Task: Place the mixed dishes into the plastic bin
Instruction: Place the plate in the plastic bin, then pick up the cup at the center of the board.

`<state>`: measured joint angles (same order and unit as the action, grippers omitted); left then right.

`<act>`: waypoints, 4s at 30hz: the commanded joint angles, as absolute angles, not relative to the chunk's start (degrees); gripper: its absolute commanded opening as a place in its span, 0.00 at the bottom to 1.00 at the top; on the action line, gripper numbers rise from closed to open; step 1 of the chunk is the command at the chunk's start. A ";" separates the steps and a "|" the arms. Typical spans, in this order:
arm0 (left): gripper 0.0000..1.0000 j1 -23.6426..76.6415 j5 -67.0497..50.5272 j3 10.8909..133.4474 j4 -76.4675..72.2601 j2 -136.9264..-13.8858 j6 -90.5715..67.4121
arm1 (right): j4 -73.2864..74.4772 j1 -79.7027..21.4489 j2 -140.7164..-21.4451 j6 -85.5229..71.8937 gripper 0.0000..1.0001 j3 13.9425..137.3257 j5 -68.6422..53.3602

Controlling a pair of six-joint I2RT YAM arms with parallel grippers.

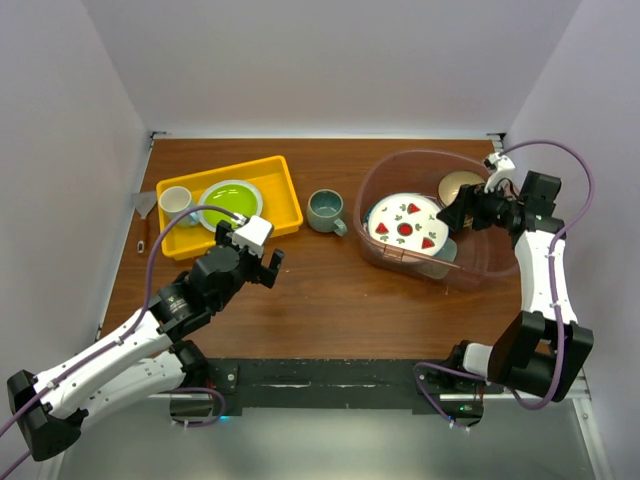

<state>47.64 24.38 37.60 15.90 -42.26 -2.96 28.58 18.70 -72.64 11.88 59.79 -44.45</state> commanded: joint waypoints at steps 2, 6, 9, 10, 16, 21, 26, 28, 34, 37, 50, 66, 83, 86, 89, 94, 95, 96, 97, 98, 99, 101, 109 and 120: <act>1.00 47.28 24.26 37.44 13.62 -42.19 -3.43 | 26.63 18.90 -70.23 14.41 0.89 58.98 -50.00; 1.00 47.02 24.35 37.44 13.54 -42.45 -3.43 | 26.45 18.98 -69.70 15.03 0.90 58.62 -51.68; 1.00 47.02 24.35 37.44 13.54 -42.45 -3.52 | 26.46 19.07 -69.43 15.38 0.90 58.36 -53.08; 1.00 46.93 24.35 37.44 13.54 -42.45 -3.43 | 26.54 19.07 -69.35 15.47 0.91 58.36 -53.35; 1.00 46.85 24.26 37.44 13.53 -42.45 -3.43 | 26.63 19.07 -69.17 16.26 0.91 58.27 -55.10; 1.00 46.76 24.08 37.53 13.54 -42.36 -3.51 | 26.81 19.07 -68.82 16.70 0.91 58.18 -56.07; 1.00 46.50 23.91 37.53 13.45 -42.45 -3.52 | 26.98 19.07 -68.82 16.96 0.91 58.10 -56.60; 1.00 46.49 23.82 37.53 13.45 -42.54 -3.52 | 26.98 19.07 -68.82 17.14 0.92 58.18 -56.78; 1.00 46.23 23.47 37.53 13.45 -42.71 -3.60 | 27.25 19.07 -68.82 17.40 0.92 58.18 -57.22; 1.00 46.14 23.38 37.53 13.45 -42.80 -3.60 | 27.33 19.07 -68.82 17.49 0.92 58.18 -57.39; 1.00 45.79 22.76 37.53 13.36 -43.15 -3.69 | 27.77 19.07 -68.82 18.11 0.92 58.36 -57.92; 1.00 45.18 21.18 37.79 13.36 -42.98 -4.31 | 28.13 19.07 -68.82 18.54 0.92 58.54 -58.45; 1.00 43.77 10.82 37.18 9.50 -44.38 -16.95 | 28.65 19.16 -68.38 18.81 0.92 58.62 -58.97; 1.00 43.86 8.44 36.39 7.83 -46.40 -22.22 | 28.74 19.07 -68.20 18.90 0.92 58.62 -59.15; 1.00 43.77 6.25 36.30 5.99 -49.04 -27.32 | 28.83 19.07 -68.12 18.90 0.92 58.71 -59.33; 1.00 43.77 4.22 36.30 3.17 -53.86 -35.32 | 29.18 19.07 -67.85 18.98 0.92 58.80 -59.59; 1.00 43.77 4.13 36.30 2.56 -54.40 -36.20 | 29.27 19.16 -67.68 19.07 0.92 58.80 -59.59; 1.00 43.77 4.22 36.30 2.37 -54.93 -37.52 | 29.18 19.07 -67.59 19.07 0.92 58.80 -59.59; 1.00 43.77 4.39 36.21 2.29 -55.63 -38.14 | 29.18 19.07 -67.41 19.07 0.92 58.80 -59.68; 1.00 43.77 5.09 36.12 2.02 -55.98 -39.36 | 29.27 19.07 -67.33 19.07 0.92 58.80 -59.85; 1.00 43.77 5.45 36.12 2.02 -56.25 -39.98 | 29.18 19.07 -67.41 19.07 0.92 58.80 -59.94; 1.00 43.77 6.76 35.95 2.11 -57.04 -41.82 | 29.35 19.07 -67.41 19.16 0.92 58.89 -60.03; 1.00 43.77 7.73 35.51 0.88 -59.06 -45.26 | 29.53 19.07 -67.41 19.25 0.92 58.89 -60.21; 1.00 43.77 7.82 35.77 0.88 -60.55 -45.70 | 29.44 19.07 -67.59 19.25 0.92 58.89 -60.21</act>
<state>44.14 6.66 35.75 3.90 -60.40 -44.62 29.58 18.81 -68.82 18.11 58.46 -58.30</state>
